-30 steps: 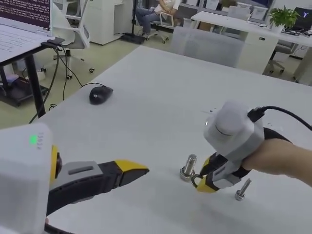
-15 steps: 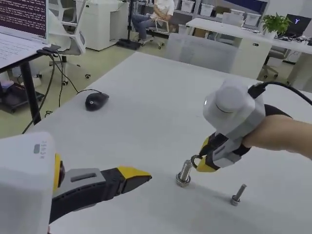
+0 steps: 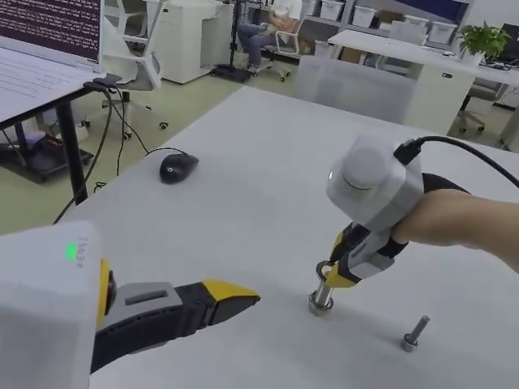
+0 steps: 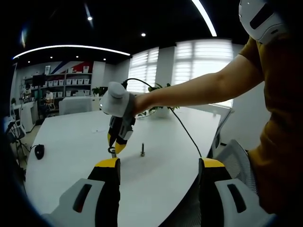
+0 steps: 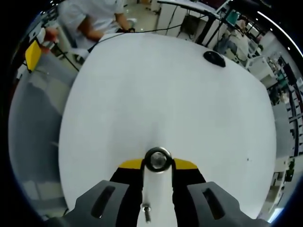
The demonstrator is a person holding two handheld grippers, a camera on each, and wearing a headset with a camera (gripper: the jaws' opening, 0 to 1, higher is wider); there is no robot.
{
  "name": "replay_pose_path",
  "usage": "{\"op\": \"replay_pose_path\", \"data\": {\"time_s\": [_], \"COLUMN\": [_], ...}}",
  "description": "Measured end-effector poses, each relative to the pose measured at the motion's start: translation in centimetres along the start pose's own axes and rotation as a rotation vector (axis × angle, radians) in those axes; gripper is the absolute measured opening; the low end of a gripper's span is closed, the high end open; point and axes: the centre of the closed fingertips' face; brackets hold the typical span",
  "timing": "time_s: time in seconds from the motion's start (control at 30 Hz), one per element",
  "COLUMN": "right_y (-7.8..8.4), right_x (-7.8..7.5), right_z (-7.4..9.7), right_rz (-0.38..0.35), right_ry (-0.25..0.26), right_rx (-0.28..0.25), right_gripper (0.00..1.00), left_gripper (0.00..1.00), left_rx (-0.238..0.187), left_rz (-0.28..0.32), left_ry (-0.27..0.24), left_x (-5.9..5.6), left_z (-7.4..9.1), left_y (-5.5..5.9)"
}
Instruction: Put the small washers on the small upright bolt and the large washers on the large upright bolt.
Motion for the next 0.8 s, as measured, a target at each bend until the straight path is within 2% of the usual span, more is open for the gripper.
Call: {"op": "replay_pose_path", "data": {"time_s": [0.37,0.8], "right_y": [0.7,1.1], "right_x": [-0.3,0.4], "right_z": [-0.7,-2.2], "right_rz": [0.010,-0.015], "right_ry": [0.009,-0.015], "right_rx": [0.018,0.019], "right_gripper": [0.22,0.22], "left_gripper": [0.66,0.66], "left_rx": [0.002,0.010], "left_rz": [0.010,0.019], "left_ry": [-0.003,-0.009], "left_x": [0.3,0.5], "left_z": [-0.1,-0.1], "left_y": [0.3,0.6]}}
Point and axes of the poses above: the centre of the closed fingertips' face, and the gripper's own axes: z roughly backward along the fingers, x roughly to its left, y roughly out of its underside, and after that the axes turned 14 degrees about y, right-handed
